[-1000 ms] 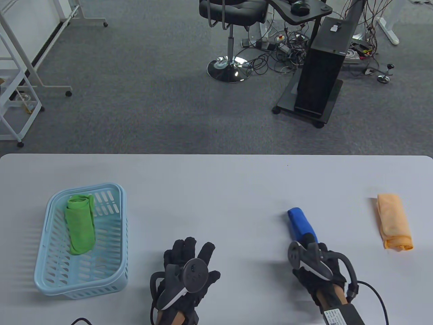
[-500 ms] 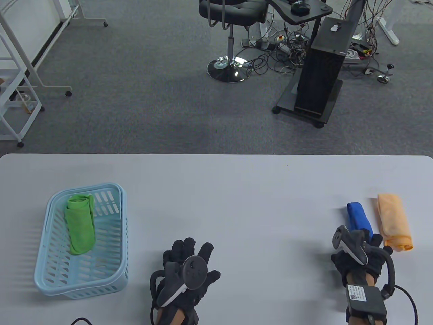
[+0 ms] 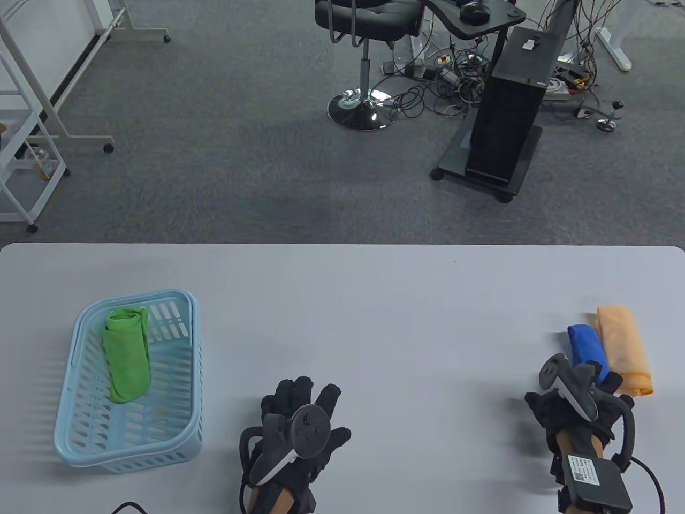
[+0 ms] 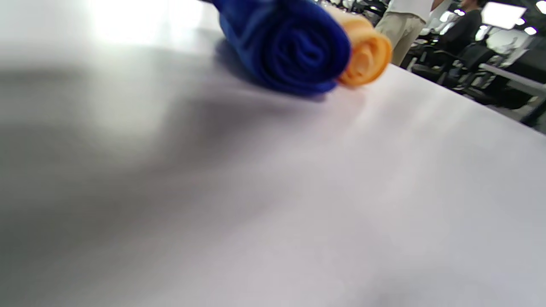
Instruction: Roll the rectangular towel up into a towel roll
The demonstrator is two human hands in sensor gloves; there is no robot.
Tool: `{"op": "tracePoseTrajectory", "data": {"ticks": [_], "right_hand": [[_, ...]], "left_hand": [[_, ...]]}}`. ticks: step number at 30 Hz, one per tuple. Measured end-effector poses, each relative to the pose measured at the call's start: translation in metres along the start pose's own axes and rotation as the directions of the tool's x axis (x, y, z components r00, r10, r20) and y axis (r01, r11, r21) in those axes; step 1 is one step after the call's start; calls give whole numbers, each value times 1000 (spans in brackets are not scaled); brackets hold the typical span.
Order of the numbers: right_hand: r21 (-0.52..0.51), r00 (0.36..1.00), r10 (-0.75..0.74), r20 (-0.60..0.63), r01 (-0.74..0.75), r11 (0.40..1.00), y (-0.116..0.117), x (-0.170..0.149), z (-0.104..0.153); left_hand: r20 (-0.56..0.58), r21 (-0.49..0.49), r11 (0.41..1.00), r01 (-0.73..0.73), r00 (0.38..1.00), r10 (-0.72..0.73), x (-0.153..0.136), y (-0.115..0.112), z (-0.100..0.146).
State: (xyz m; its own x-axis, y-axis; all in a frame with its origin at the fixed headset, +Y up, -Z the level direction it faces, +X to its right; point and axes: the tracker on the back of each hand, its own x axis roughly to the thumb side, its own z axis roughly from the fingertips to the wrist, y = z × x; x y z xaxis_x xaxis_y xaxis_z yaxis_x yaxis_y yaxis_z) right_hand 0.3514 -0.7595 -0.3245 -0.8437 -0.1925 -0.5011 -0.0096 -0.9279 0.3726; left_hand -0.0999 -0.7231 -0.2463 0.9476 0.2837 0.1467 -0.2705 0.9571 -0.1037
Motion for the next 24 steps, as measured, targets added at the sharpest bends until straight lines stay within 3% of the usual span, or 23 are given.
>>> {"op": "tracePoseTrajectory", "data": {"ticks": [4, 8, 13, 19, 24], "right_hand": [[-70, 976, -140, 170, 153, 986, -22, 19, 43], [-53, 906, -258, 336, 291, 955, -23, 40, 90], [-119, 837, -202, 509, 300, 946, -18, 66, 134], [-264, 803, -113, 586, 321, 910, -5, 76, 146], [-283, 784, -135, 605, 371, 885, 7, 74, 140]], "left_hand": [[-1, -11, 1000, 6, 1000, -6, 0, -1, 1], [-10, -12, 1000, 14, 1000, -14, -1, -2, 0], [-26, -30, 999, 15, 1000, -16, -3, -3, 0], [-52, -46, 999, 4, 999, -7, -5, -5, 0], [-81, -63, 998, 3, 997, -8, -3, -5, 1]]}}
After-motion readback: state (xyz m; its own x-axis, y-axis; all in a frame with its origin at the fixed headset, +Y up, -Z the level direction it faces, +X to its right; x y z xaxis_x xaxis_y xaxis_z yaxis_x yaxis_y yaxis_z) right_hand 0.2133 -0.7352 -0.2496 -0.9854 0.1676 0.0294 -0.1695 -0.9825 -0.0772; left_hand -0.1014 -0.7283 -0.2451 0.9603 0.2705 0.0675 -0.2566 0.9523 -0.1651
